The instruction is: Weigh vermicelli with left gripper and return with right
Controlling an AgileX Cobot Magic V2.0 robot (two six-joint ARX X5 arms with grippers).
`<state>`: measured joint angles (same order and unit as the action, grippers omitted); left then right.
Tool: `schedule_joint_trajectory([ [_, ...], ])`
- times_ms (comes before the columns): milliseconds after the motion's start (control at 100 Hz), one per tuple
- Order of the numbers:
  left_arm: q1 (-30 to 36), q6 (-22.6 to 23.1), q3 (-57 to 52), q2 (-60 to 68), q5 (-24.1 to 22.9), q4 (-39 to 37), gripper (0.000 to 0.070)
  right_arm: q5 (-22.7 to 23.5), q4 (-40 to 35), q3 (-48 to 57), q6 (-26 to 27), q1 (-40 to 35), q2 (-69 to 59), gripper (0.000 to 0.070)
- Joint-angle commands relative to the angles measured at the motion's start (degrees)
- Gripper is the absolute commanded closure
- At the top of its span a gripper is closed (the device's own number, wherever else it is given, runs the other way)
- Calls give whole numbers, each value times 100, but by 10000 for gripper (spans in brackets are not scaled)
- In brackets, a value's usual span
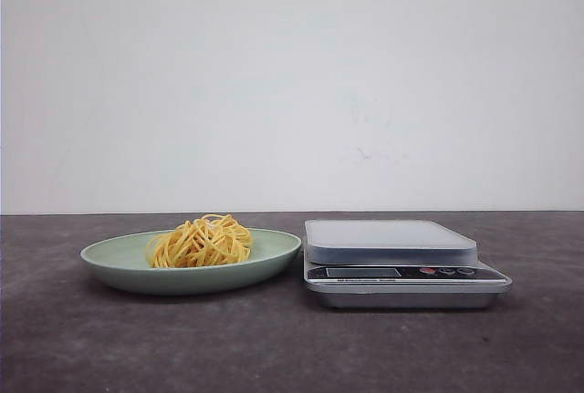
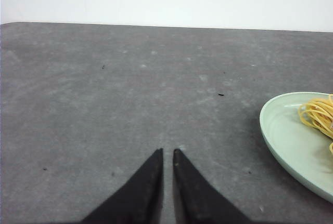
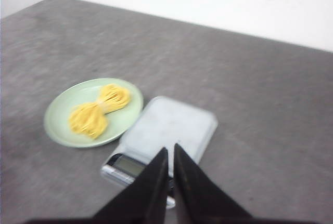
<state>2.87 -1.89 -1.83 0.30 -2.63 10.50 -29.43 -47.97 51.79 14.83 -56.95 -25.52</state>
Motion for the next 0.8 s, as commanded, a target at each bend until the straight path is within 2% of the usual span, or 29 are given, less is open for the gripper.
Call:
schedule_joint_trajectory([
  [0,4,33,105,-7,31,26,700,-289,81,48,-74,-31,-13,690],
  [70,2,33,105,-7,31,26,700,-627,103,20,-72,299,37,690],
  [130,4,33,105,-7,31,26,700,-579,118,-22,-70,800,81,690],
  [310,4,33,103,-7,28,28,700,295,415,-474,-264,2889,302,690],
  [470,2,33,103,-7,26,28,700,1023,1556,-1506,-723,4505,940,690],
  [670,2,33,103,-7,26,28,700,1641,2804,-3053,-903,5713,1856,690],
  [790,2,33,103,-7,26,26,700,1862,3014,-3781,-1043,6024,2258,690],
])
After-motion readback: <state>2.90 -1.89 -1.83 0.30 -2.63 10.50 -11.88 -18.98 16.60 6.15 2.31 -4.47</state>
